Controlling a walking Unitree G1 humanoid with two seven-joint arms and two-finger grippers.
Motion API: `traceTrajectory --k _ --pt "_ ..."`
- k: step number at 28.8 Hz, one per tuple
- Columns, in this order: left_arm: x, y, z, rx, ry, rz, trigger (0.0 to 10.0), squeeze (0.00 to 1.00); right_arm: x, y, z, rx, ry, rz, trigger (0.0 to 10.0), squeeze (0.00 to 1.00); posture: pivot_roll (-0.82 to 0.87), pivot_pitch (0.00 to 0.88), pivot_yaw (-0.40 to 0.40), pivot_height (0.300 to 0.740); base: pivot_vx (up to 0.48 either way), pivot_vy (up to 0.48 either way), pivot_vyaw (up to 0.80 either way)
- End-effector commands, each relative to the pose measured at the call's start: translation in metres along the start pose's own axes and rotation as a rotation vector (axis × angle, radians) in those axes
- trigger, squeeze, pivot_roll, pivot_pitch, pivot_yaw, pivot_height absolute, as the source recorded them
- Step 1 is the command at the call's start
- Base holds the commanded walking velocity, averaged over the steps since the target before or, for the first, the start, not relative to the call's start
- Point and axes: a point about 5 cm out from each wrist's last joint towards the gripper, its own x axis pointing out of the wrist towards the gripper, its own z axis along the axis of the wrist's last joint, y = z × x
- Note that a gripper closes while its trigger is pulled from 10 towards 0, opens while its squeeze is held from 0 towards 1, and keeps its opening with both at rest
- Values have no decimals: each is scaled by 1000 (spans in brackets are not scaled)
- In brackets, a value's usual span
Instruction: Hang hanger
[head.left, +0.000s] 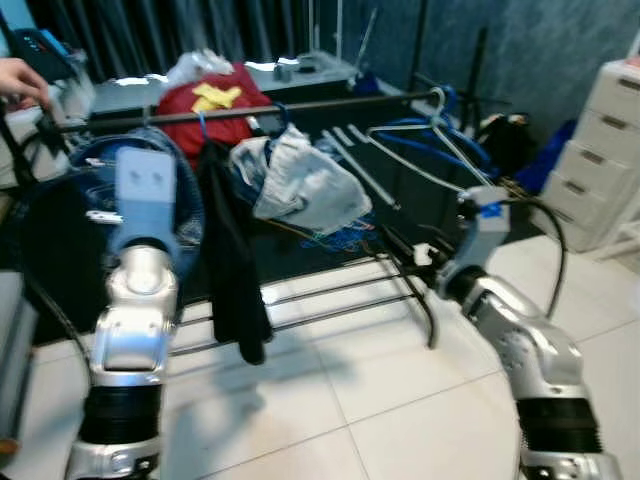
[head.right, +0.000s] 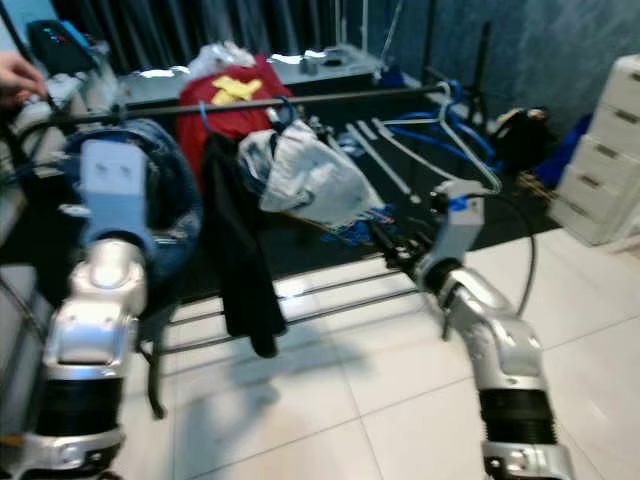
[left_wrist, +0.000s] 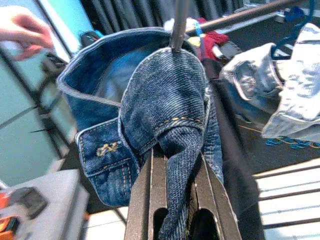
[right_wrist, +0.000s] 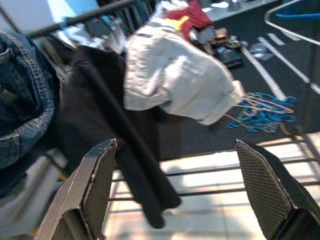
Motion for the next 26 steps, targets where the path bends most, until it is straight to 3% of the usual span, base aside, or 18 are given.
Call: traceTrajectory --k 1,8,18,26 --pt "4 2 1 10 -24 22 10000 0 -1 5 4 2 -13 21 10000 0 -261 0 29 740 480 0 0" --pt "9 -9 -4 18 -10 -5 10000 0 -1 6 4 0 -7 20 10000 0 -263 0 30 740 480 0 0" --pt "23 -9 -21 -12 60 8 10000 0 -2 6 1 -4 15 10 10000 0 -271 0 33 740 480 0 0" --pt "29 -11 -33 -90 108 21 10000 0 -4 4 3 -13 26 -8 10000 0 -282 0 33 740 423 0 0"
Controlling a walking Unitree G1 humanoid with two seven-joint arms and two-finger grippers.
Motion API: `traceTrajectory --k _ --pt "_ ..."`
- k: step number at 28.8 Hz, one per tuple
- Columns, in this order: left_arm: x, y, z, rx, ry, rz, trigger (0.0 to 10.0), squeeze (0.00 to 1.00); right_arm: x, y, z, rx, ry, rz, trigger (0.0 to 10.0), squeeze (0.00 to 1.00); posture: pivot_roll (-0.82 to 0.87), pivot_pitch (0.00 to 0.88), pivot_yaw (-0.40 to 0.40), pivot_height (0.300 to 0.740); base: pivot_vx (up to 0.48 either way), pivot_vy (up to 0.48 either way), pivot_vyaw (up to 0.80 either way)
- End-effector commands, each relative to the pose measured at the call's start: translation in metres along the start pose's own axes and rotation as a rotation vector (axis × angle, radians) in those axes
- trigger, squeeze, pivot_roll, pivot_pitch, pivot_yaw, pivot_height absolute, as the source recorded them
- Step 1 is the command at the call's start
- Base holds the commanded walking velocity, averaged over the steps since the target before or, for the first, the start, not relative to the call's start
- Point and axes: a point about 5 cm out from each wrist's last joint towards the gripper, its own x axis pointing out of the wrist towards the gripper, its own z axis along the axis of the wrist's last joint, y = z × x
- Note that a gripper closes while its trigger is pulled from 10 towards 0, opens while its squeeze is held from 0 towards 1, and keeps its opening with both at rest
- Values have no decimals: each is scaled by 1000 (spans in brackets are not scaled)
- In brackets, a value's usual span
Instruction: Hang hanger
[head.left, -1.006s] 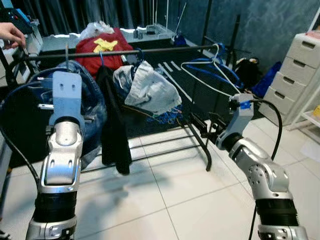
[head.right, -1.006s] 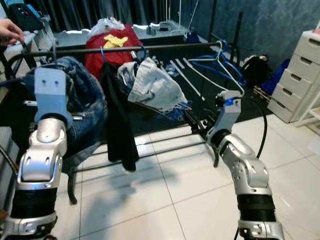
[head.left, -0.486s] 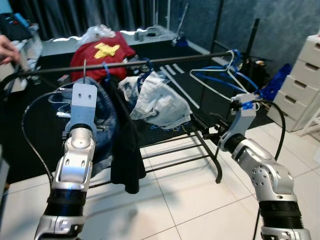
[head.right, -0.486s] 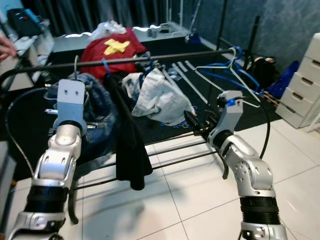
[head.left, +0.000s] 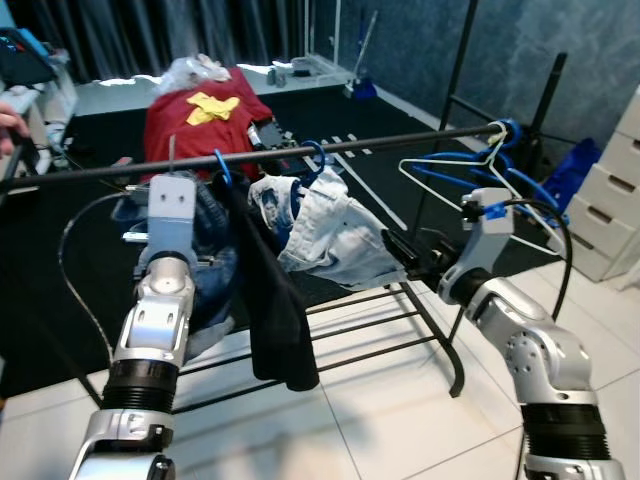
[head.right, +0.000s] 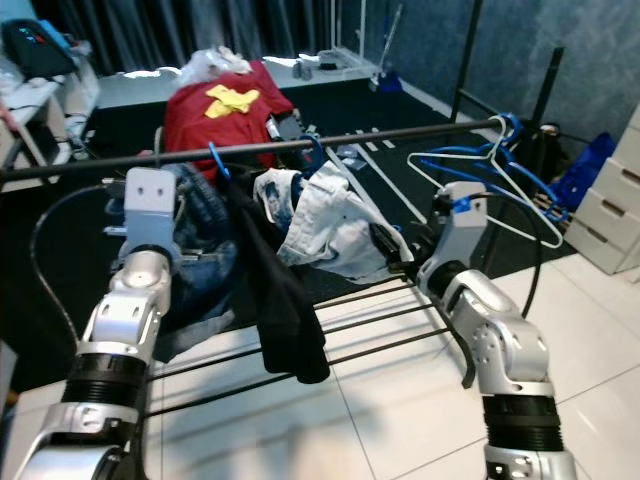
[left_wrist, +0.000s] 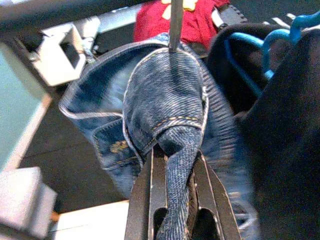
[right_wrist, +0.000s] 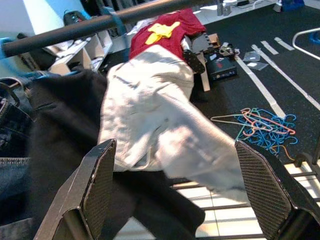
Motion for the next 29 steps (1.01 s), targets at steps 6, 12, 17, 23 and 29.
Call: traceTrajectory --k 6,12,17,23,29 --pt "6 6 12 -79 -41 37 10000 0 -3 -3 0 -8 14 -22 10000 0 -283 0 34 740 126 0 0" --pt "7 13 -12 -117 60 51 10000 482 -5 -5 -1 -15 26 -31 10000 0 -279 0 33 740 0 0 0" --pt "-2 13 -41 -133 170 36 10000 1000 -5 -7 -3 -23 44 -39 10000 0 -276 0 33 740 0 0 0" --pt "-20 24 -32 -61 49 32 10000 1000 -6 -8 -3 -25 54 -44 10000 0 -275 0 35 740 0 0 0" --pt "-40 47 13 46 -212 80 10000 1000 -7 -12 -2 -24 56 -52 10000 0 -257 0 29 740 0 0 0"
